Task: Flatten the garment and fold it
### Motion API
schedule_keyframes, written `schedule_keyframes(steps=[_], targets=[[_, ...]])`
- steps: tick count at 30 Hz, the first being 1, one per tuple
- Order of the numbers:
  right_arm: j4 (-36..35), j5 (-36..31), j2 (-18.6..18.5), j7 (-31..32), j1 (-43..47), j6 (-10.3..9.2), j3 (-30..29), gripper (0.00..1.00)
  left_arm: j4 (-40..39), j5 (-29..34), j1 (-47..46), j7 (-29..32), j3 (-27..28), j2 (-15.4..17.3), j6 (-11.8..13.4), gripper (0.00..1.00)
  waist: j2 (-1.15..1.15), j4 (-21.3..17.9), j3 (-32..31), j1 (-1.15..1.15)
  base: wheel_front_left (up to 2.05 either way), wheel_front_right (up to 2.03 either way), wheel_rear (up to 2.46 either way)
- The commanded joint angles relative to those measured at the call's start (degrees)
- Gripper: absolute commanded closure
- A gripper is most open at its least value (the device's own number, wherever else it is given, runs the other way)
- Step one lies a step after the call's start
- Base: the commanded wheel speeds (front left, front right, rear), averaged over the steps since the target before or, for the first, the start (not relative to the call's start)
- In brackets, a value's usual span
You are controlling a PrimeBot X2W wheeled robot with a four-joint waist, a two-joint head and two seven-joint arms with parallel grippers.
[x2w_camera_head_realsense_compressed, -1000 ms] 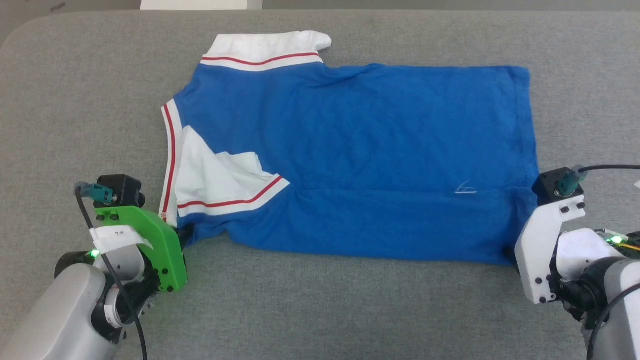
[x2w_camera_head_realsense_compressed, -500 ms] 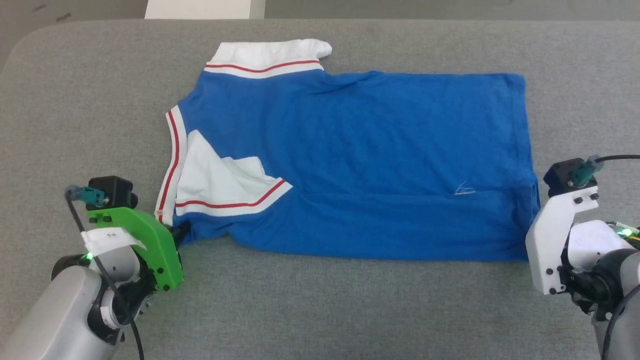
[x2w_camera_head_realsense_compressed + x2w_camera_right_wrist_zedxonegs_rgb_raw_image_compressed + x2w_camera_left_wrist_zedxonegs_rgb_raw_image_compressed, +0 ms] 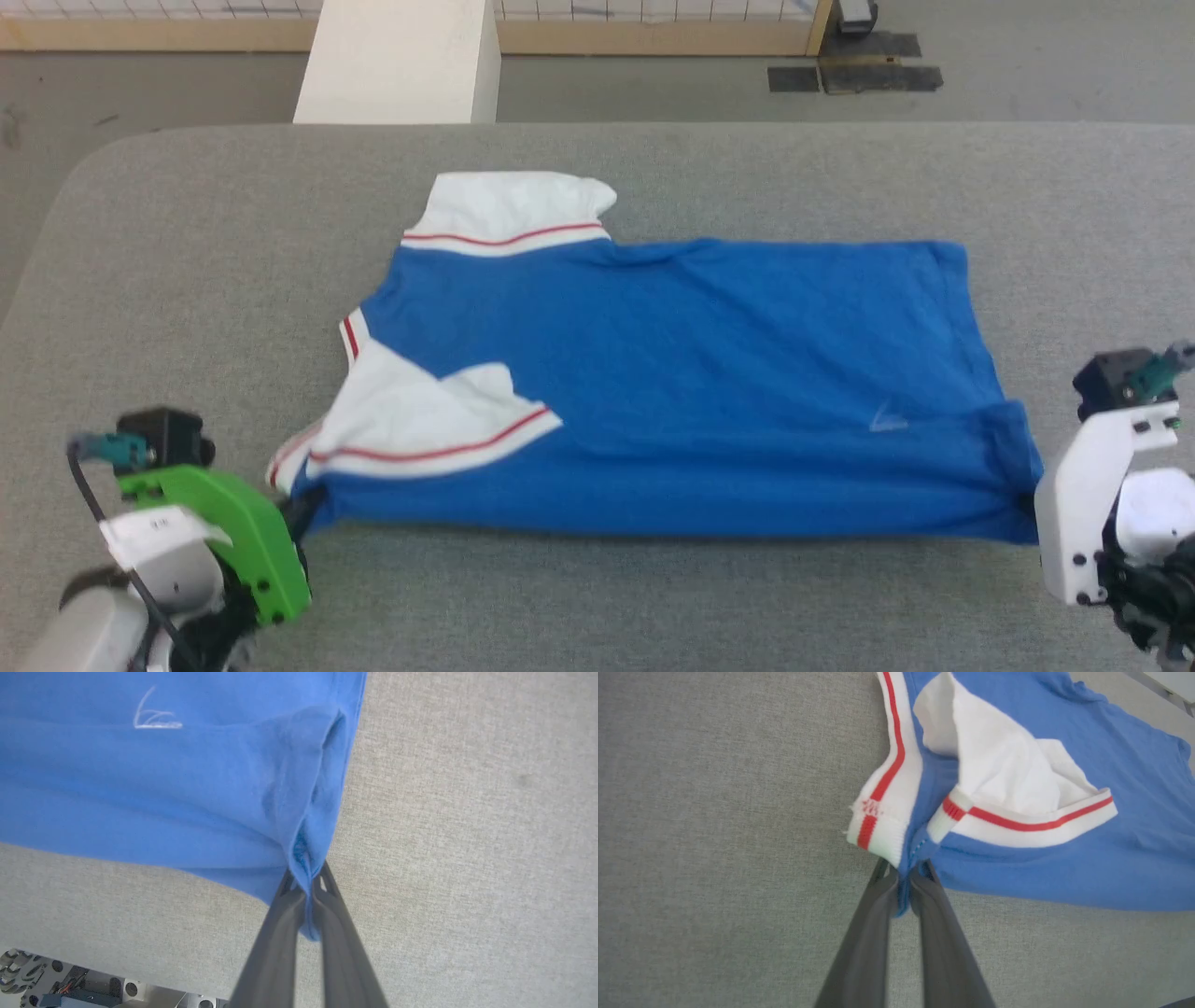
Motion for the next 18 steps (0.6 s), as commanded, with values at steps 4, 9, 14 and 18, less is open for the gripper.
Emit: schedule_keyframes(steps=[4, 9, 14, 18], targets=[[0.57, 0.49, 0.09, 0.25, 3.68, -0.08, -1.1, 1.0, -0.86, -1.76, 5.5, 0.56, 0.03, 0.34, 2.31, 1.0, 0.0, -0.05, -0.89, 0.0, 0.0, 0.0, 0.0], [3.43, -0.14, 0.5, -0.27, 5.54, -0.08, -0.85, 1.0, 1.75, -3.49, 7.69, 0.61, -1.02, -1.85, 1.86, 1.0, 0.0, 0.19, -0.48, 0.0, 0.0, 0.0, 0.0], [7.54, -0.78, 1.08, -1.96, 5.8, -0.08, -0.04, 1.0, 7.29, -4.35, 5.73, 1.24, -2.18, -3.74, 0.33, 1.0, 0.0, 0.49, 0.3, 0.0, 0.0, 0.0, 0.0], [10.49, -0.92, 1.45, -3.54, 5.05, -0.08, 0.5, 1.0, 10.42, -4.29, 3.52, 1.41, -2.62, -4.51, -0.52, 1.0, 0.0, 0.55, 0.62, 0.0, 0.0, 0.0, 0.0]])
